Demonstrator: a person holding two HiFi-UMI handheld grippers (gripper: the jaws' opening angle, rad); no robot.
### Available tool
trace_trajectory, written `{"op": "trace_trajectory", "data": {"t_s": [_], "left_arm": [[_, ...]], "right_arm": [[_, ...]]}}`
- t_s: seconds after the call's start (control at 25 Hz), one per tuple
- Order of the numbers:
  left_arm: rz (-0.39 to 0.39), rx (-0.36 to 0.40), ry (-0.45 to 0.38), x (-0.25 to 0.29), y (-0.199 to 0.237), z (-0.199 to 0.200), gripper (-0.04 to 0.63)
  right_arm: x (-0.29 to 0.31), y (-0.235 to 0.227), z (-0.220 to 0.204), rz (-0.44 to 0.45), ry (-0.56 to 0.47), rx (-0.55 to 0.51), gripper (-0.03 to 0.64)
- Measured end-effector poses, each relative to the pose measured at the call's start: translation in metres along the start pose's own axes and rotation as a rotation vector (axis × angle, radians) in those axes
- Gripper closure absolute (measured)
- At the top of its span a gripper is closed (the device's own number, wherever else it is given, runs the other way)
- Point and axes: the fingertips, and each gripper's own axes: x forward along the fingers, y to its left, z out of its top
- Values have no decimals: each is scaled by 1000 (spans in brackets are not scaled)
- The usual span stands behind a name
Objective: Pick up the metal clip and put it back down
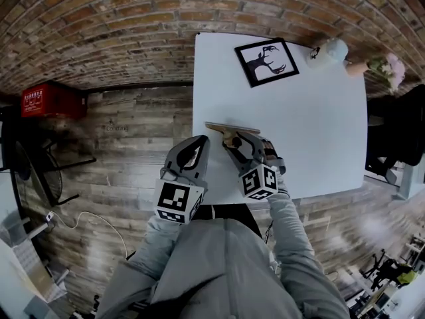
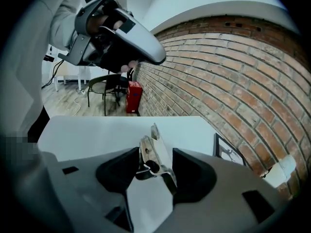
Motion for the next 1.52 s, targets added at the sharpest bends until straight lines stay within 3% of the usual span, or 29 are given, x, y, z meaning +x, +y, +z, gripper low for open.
{"op": "trace_trajectory", "data": {"t_s": [0.76, 1.04, 1.52], "left_arm": [[8, -14, 20, 4, -1, -18, 561], [23, -15, 7, -1, 2, -13, 561], [39, 21, -65, -15, -4, 20, 561]], "right_arm": [[15, -4, -2, -46, 10, -88, 498], [0, -13, 3, -63, -18, 6, 509], [-46, -47, 36, -169, -124, 159, 512]]}}
